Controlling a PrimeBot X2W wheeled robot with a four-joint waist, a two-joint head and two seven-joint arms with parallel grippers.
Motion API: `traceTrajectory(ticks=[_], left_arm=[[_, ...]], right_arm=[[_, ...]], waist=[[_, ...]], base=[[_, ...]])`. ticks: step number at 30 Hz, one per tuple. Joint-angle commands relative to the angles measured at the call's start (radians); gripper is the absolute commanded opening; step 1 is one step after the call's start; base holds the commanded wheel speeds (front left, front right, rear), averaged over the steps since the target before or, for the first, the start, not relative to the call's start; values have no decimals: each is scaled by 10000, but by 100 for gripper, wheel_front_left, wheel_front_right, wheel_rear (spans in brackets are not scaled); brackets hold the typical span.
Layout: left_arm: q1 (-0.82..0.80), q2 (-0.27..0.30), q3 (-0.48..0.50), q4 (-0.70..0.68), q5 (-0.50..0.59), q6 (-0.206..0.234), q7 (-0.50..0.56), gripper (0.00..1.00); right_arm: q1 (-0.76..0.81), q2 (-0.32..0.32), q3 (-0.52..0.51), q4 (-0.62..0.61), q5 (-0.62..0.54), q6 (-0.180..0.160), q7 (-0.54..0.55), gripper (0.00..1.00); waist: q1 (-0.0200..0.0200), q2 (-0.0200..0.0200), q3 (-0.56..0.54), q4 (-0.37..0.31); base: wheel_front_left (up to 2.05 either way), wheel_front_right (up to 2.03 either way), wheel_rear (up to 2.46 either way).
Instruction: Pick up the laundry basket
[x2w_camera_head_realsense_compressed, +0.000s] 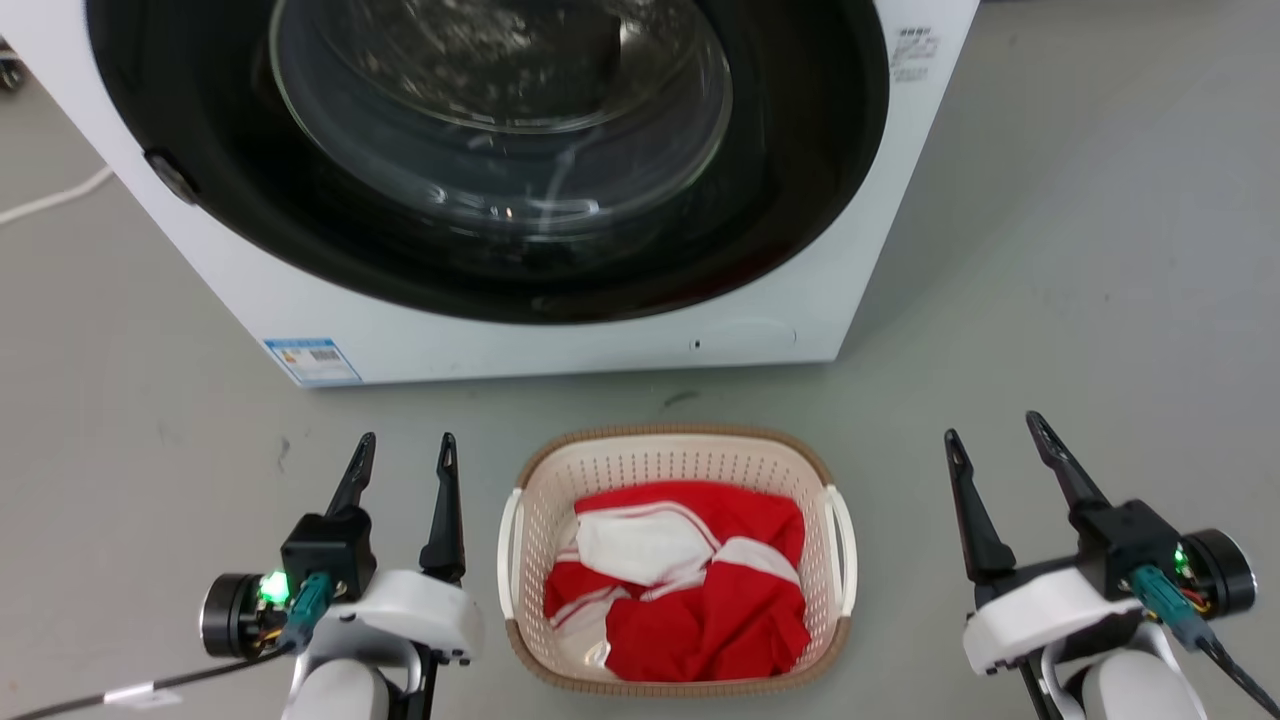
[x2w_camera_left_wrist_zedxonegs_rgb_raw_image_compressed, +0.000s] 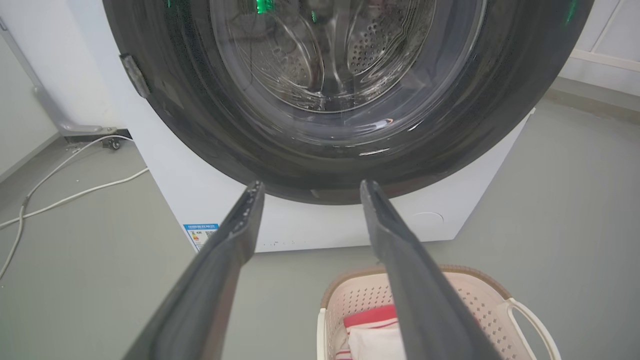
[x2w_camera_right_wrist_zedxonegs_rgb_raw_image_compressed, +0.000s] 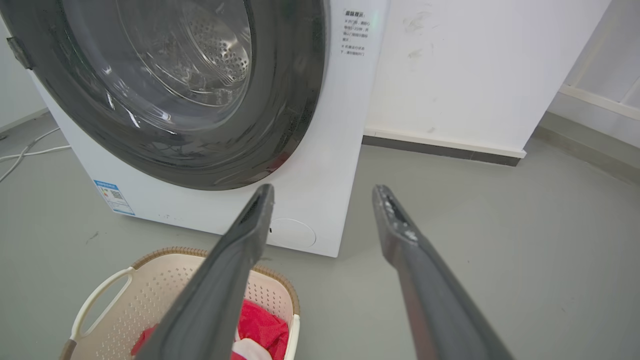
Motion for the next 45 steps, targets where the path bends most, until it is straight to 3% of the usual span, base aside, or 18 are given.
traceTrajectory(ticks=[1, 12, 21, 35, 45], left_arm=[[-309, 23, -21, 276, -32, -67, -26, 100], [-1861, 71, 129, 2204, 115, -403, -25, 100], [-3336, 253, 6, 4160, 219, -690, -24, 100], [-5432, 337, -285, 7136, 318, -768, -24, 100], [-6321, 390, -526, 8507, 227, -863, -24, 100]], right_arm=[[-310, -23, 62, 239, -114, -3, -23, 100], [-1722, -21, 394, 1756, -543, -5, -23, 100], [-3077, -18, 647, 3775, -843, -5, -21, 100], [-4743, -17, 919, 5982, -1268, -5, -23, 100], [-5673, -18, 986, 7501, -1259, -5, -23, 100]], waist=[[-1, 0, 476, -43], [-1, 0, 2038, -123], [-1, 0, 3231, -227], [-1, 0, 4913, -105], [-1, 0, 5782, -68]], base=[[0, 0, 0], [0, 0, 0], [0, 0, 0], [0, 0, 0], [0, 0, 0]])
